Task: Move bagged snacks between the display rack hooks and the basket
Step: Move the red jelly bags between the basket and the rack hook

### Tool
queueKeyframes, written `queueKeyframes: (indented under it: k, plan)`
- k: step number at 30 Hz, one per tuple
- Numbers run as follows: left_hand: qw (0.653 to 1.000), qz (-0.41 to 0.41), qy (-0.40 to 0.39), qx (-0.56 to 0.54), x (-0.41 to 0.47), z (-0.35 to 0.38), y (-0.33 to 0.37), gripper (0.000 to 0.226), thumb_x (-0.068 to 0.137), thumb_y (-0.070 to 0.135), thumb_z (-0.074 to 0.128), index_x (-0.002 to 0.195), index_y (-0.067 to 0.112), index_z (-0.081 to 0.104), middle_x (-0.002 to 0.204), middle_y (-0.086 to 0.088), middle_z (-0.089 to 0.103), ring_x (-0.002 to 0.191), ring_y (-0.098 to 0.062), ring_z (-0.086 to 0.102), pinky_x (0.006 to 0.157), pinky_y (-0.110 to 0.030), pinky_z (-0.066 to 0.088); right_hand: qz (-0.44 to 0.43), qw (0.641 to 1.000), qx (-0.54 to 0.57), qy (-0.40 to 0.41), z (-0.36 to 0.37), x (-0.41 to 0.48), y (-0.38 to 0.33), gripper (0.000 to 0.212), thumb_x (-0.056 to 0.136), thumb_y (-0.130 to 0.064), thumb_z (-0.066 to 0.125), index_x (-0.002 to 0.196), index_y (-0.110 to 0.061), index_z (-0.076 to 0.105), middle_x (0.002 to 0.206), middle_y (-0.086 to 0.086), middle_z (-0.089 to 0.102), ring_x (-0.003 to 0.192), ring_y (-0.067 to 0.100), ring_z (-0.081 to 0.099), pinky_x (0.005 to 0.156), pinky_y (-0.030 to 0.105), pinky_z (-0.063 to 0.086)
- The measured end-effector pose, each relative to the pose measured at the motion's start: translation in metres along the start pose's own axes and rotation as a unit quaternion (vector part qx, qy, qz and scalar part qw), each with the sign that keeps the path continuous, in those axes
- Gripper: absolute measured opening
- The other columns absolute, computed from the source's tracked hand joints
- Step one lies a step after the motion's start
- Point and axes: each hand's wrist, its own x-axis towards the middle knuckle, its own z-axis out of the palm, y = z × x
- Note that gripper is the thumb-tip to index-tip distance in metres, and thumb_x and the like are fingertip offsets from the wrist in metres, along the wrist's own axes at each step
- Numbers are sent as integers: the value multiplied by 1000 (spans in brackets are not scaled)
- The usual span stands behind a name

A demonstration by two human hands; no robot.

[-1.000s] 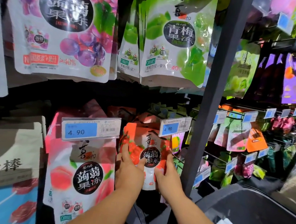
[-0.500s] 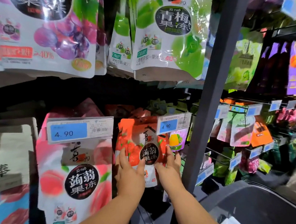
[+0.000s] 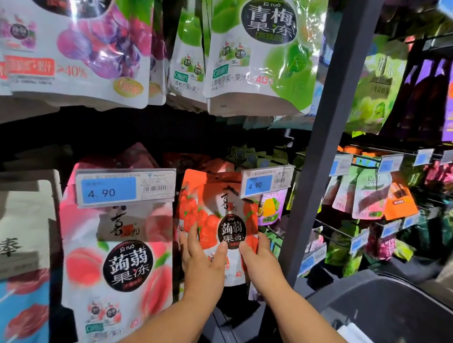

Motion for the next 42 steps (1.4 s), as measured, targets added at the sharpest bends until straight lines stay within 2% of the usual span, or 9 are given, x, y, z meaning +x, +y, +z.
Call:
queueKeyframes:
  k: [4,12,20,22,25,28,31,36,42]
  plan:
    - [1000,-15,9,16,-1,-2,0,76,93,33,62,153,30,15,159,-14,19,142,-31,25,114,-43,26,-4,999,-41,16,6,-8,1,49,104,-40,36,147,-18,29,112,11,59,100,28,55,77,30,36]
    - [999,-18,37,34,-10,-1,3,73,93,29,61,153,19,20,158,-15,19,144,-31,22,115,-40,22,-8,999,-35,19,2,-22,-3,51,103,-43,39,148,-18,29,127,10,60,109,26,58,81,28,39]
    - [997,-6,46,67,-22,-4,1,80,91,27,65,153,16,16,156,-16,23,141,-33,28,113,-47,30,10,988,-156,-13,-15,-46,-4,62,103,-49,36,148,-8,29,137,17,54,124,32,53,93,34,42]
    - [996,-8,50,74,-26,-3,1,81,91,28,65,153,18,14,157,-14,21,142,-33,27,112,-48,31,10,985,-172,-31,-20,-52,-3,51,103,-49,37,138,-12,40,129,14,57,120,31,53,90,33,41]
    - [994,-2,75,86,-35,-2,5,79,90,26,67,152,18,20,155,-14,21,139,-34,26,109,-47,29,-14,983,-180,-41,-30,-62,-1,28,103,-48,39,99,-23,51,97,4,59,99,28,55,86,35,45]
    - [990,13,101,98,-46,-3,11,71,88,23,69,147,12,29,150,-14,26,134,-33,26,108,-47,27,-49,978,-198,-40,-51,-76,-1,36,103,-41,43,122,-17,62,119,4,66,113,24,58,90,29,43]
    - [985,96,103,102,-55,-4,15,51,87,14,70,130,2,43,125,-13,41,118,-31,38,101,-42,31,-58,973,-220,-36,-84,-89,6,29,102,-40,47,111,-21,67,106,2,70,101,21,63,81,30,45]
    - [963,206,-154,82,-87,19,27,22,92,20,62,106,21,45,89,7,47,87,-17,48,80,-31,42,36,963,-268,7,-166,-114,64,14,96,-35,60,98,-24,69,94,-4,69,89,17,63,80,30,48]
    - [843,270,-400,238,-112,66,37,26,98,40,52,117,23,50,89,13,50,88,-13,49,77,-32,42,183,930,-318,14,-230,-149,150,8,88,-34,71,87,-31,64,90,-8,66,90,16,64,82,28,49]
